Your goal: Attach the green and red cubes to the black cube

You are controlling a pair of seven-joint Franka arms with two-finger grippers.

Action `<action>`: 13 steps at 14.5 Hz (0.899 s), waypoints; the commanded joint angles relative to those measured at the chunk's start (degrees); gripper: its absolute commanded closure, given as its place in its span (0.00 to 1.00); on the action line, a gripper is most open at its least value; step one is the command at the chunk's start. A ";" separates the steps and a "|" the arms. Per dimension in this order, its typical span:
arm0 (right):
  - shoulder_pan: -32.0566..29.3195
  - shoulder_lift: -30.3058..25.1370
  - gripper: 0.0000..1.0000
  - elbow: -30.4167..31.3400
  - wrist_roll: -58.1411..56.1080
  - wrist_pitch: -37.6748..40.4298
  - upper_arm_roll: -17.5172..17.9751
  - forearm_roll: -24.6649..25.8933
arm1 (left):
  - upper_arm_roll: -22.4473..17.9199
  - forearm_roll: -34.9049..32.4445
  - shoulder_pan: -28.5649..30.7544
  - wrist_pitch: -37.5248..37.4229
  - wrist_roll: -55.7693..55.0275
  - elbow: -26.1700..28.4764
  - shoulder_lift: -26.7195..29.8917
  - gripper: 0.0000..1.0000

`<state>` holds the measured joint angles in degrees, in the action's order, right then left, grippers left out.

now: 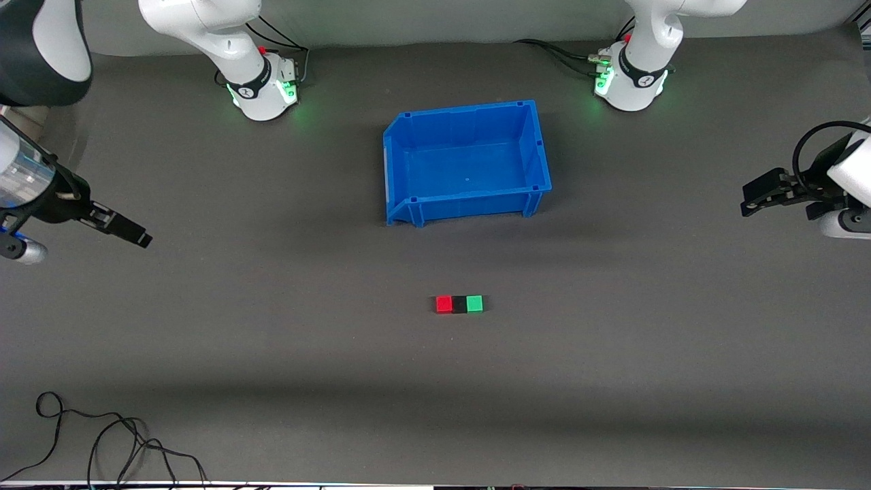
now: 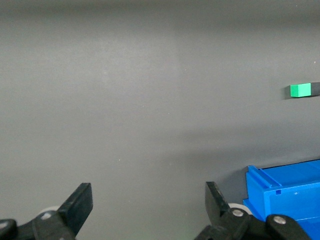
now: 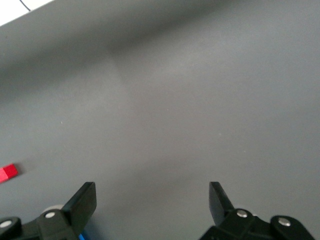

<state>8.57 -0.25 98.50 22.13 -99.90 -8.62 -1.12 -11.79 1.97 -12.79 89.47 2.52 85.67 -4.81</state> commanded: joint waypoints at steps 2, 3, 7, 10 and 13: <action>-5.48 -2.04 0.00 -1.10 -7.26 5.84 0.53 -1.34 | 10.61 -1.01 10.56 0.71 1.34 1.69 1.56 0.00; -5.75 -2.04 0.00 -1.81 -9.19 6.73 0.54 -1.34 | 12.65 -1.01 12.42 0.80 1.34 1.69 1.56 0.00; -6.46 -1.77 0.00 -2.52 -13.16 7.79 0.54 -1.16 | 13.55 -1.01 13.32 0.62 1.17 1.86 1.73 0.00; -6.02 -1.33 0.00 -2.61 -15.97 6.22 0.80 -1.34 | 13.55 -1.01 12.97 0.88 0.38 2.30 2.17 0.00; -5.93 -1.33 0.00 -2.35 -23.26 4.11 2.38 -0.73 | 13.55 -1.01 13.14 0.45 0.20 2.74 2.44 0.00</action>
<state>2.60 -1.87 96.60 3.28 -94.21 -6.95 -1.14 1.05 1.88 -0.31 89.61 2.97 86.03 -4.59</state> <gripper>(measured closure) 0.000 0.000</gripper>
